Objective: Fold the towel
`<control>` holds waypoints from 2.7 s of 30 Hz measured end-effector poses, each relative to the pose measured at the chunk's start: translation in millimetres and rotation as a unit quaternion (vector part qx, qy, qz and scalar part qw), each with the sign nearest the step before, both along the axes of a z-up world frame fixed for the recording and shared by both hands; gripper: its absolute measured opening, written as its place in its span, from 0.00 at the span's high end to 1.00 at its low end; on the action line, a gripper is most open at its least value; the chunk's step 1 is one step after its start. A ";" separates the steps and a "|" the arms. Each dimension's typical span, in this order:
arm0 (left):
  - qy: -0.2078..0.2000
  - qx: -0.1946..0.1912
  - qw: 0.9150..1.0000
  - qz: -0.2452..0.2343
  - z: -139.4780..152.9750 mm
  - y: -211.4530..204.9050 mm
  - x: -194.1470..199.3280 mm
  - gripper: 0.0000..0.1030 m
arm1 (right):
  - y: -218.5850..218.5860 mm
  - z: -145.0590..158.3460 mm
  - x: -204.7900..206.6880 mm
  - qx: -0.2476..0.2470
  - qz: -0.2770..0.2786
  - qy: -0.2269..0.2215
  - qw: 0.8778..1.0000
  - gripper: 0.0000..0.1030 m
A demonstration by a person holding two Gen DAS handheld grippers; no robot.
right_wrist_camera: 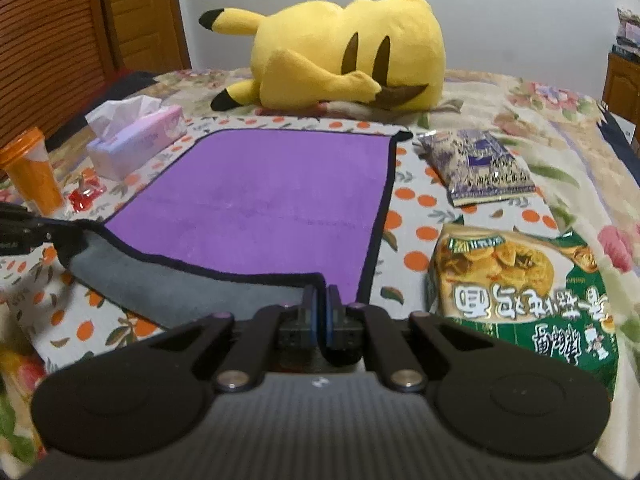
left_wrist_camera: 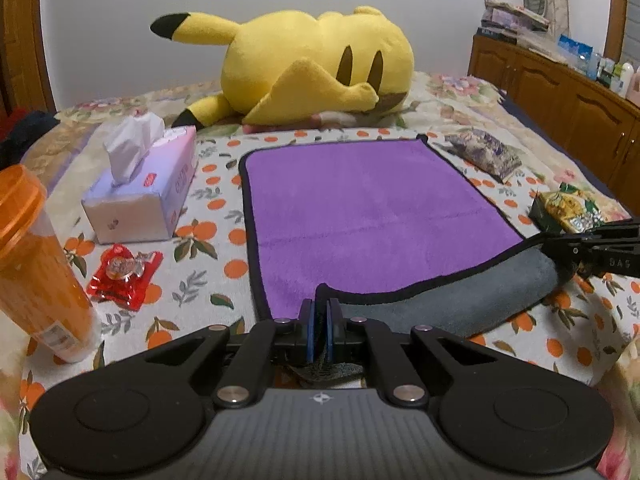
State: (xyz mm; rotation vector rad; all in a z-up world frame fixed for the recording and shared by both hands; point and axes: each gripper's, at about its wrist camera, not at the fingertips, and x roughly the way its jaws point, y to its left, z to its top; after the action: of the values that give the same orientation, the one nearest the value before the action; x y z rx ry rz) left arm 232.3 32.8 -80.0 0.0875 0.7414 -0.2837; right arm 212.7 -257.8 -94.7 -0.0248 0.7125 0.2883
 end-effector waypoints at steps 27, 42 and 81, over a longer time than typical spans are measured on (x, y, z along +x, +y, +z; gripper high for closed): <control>-0.052 -0.010 0.999 -0.007 25.7 -6.2 -2.0 0.94 | 3.3 6.9 8.6 -0.022 0.014 -0.048 0.999 0.96; -0.058 -0.006 0.998 -0.003 18.8 -7.7 15.5 0.94 | 5.4 2.8 22.4 -0.034 0.020 -0.059 0.997 0.96; -0.085 -0.016 0.996 0.027 37.2 0.4 62.1 0.94 | 13.7 29.8 73.9 -0.039 0.018 -0.106 0.993 0.96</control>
State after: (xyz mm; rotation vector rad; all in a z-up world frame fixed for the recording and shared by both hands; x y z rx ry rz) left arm 294.4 33.2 -42.8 0.0594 0.5695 -0.2341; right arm 286.6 -244.1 -65.0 -0.1411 0.5125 0.2878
